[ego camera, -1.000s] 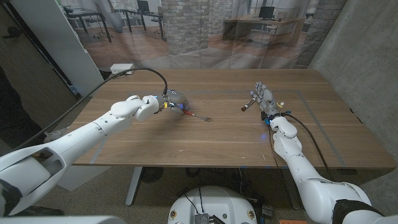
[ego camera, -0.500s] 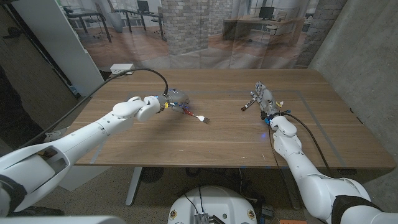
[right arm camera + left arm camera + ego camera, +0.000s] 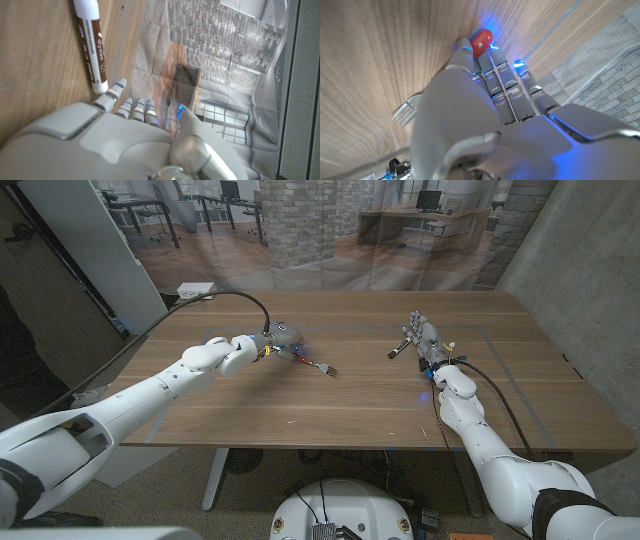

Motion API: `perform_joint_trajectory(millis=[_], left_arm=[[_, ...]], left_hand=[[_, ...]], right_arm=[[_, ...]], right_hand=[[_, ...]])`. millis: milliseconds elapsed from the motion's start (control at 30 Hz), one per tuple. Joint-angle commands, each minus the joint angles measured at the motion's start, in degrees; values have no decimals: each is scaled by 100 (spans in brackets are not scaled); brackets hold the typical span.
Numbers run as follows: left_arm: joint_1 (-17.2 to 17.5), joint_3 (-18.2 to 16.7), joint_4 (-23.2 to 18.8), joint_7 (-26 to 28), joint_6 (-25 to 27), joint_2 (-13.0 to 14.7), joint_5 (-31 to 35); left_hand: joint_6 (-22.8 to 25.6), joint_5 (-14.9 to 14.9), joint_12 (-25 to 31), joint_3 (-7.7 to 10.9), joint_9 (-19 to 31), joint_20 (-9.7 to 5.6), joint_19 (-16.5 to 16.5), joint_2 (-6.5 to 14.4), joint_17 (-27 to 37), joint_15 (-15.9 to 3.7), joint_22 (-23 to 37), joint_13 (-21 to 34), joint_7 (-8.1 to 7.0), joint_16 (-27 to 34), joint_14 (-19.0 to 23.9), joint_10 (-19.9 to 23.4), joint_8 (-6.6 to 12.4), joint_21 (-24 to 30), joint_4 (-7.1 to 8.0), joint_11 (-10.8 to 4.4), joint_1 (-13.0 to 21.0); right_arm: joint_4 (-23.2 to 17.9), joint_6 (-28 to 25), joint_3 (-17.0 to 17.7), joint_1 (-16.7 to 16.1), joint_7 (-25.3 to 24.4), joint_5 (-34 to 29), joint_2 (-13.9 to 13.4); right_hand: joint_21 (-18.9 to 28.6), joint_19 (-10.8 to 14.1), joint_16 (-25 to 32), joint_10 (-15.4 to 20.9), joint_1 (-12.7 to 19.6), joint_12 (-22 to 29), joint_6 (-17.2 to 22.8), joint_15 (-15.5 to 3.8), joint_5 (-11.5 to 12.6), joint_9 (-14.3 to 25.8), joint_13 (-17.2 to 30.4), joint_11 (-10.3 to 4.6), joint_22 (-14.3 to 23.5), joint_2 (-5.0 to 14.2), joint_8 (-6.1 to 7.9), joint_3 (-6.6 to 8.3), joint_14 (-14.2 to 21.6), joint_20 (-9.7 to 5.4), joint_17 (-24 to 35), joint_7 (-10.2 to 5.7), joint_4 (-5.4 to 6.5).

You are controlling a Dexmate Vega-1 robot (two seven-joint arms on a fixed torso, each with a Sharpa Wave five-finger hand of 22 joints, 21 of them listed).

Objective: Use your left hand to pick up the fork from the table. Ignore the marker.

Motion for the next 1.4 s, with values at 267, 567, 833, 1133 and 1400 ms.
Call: perform_joint_trajectory(millis=[267, 567, 833, 1133, 1400], left_arm=[[189, -247, -212, 331, 74, 74, -257], [279, -389, -298, 520, 163, 101, -305], [329, -460, -360, 587, 234, 110, -319], [403, -554, -466, 665, 333, 135, -335], [431, -622, -518, 727, 378, 135, -359]], left_hand=[[729, 4, -14, 2, 25, -178, 54, 427, 41, -734, 41, 133, -281, 1, 138, 754, -44, 127, 18, -631, 603], [747, -4, -29, 0, 27, -192, 10, 421, 61, -730, 59, 188, -234, -44, 150, 770, -77, 196, 33, -598, 638], [762, -5, -37, -3, 30, -195, -17, 418, 79, -731, 71, 230, -218, -69, 171, 792, -101, 250, 39, -606, 661], [772, -5, -57, -9, 34, -196, -43, 417, 102, -733, 81, 277, -213, -100, 184, 793, -131, 314, 48, -600, 678], [791, -2, -71, -15, 36, -200, -67, 414, 126, -734, 88, 320, -212, -124, 201, 810, -156, 374, 52, -582, 695]], right_arm=[[-140, -19, -49, -48, -35, -24, -7], [-181, -21, -65, -63, -36, -17, -5], [-206, -21, -80, -66, -42, -20, -9], [-255, -16, -93, -77, -39, -16, -16], [-343, -44, -113, -103, -49, -22, -22]], right_hand=[[34, 22, 16, 36, -32, 3, 38, 20, 30, 14, 34, -6, 28, -6, 14, -4, 5, -50, 16, -4, -39], [34, 21, 16, 37, -34, 3, 37, 17, 31, 14, 34, -7, 28, -11, 14, -6, 4, -52, 16, -9, -42], [34, 21, 16, 35, -34, 2, 37, 21, 32, 14, 34, -6, 28, -14, 14, -7, 5, -51, 16, -9, -45], [34, 23, 17, 34, -33, 2, 39, 20, 33, 14, 34, -5, 27, -16, 15, -8, 6, -52, 15, -2, -49], [35, 24, 17, 38, -35, 4, 38, 17, 34, 14, 34, -3, 27, -18, 15, -9, 6, -53, 15, -7, -51]])
